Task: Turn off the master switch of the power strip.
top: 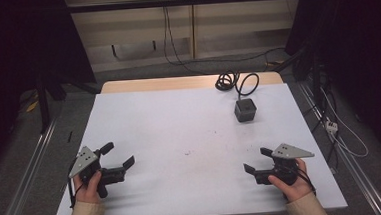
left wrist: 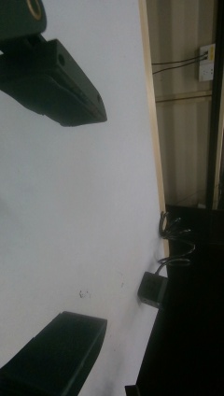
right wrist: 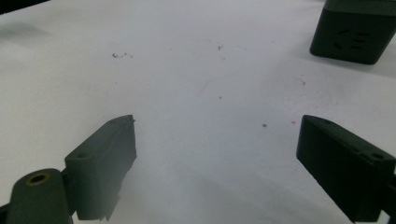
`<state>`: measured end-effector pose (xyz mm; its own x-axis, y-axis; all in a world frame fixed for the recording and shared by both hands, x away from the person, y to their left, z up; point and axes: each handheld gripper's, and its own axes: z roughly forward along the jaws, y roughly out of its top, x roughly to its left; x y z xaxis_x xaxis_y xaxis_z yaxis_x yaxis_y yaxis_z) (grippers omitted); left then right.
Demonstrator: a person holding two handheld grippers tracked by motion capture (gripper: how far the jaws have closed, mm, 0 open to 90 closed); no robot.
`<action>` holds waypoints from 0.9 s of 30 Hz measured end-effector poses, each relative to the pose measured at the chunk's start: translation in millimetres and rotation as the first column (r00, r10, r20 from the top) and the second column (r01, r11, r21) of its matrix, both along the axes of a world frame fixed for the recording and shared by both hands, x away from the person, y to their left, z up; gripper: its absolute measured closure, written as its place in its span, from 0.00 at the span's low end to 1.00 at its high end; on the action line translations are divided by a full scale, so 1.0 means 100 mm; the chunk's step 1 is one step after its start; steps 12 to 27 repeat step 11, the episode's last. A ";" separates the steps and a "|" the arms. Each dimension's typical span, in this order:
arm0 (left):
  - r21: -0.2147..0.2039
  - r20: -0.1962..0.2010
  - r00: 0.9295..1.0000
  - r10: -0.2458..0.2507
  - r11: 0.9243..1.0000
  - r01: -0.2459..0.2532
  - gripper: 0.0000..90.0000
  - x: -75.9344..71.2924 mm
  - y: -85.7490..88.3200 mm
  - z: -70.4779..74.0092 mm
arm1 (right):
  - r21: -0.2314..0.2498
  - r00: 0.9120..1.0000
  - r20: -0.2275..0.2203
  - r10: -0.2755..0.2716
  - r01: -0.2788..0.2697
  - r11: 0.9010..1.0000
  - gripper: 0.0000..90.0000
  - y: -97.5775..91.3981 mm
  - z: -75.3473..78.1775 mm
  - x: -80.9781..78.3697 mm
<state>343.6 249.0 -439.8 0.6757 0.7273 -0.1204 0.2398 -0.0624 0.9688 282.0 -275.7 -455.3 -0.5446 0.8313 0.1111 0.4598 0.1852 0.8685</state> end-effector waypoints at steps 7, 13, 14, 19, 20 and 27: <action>0.001 -0.004 1.000 0.000 1.000 0.000 0.03 -0.01 0.00 -0.01 | -0.004 1.000 -0.003 0.003 -0.003 1.000 0.13 0.01 -0.01 0.00; 0.000 -0.006 1.000 0.004 1.000 -0.004 0.03 -0.01 0.00 0.00 | -0.008 1.000 -0.009 -0.004 0.004 1.000 0.12 0.01 -0.02 0.04; 0.000 -0.006 1.000 0.004 1.000 -0.004 0.03 -0.01 0.00 0.00 | -0.008 1.000 -0.009 -0.004 0.004 1.000 0.12 0.01 -0.02 0.04; 0.000 -0.006 1.000 0.004 1.000 -0.004 0.03 -0.01 0.00 0.00 | -0.008 1.000 -0.009 -0.004 0.004 1.000 0.12 0.01 -0.02 0.04; 0.000 -0.006 1.000 0.004 1.000 -0.004 0.03 -0.01 0.00 0.00 | -0.008 1.000 -0.009 -0.004 0.004 1.000 0.12 0.01 -0.02 0.04; 0.000 -0.006 1.000 0.004 1.000 -0.004 0.03 -0.01 0.00 0.00 | -0.008 1.000 -0.009 -0.004 0.004 1.000 0.12 0.01 -0.02 0.04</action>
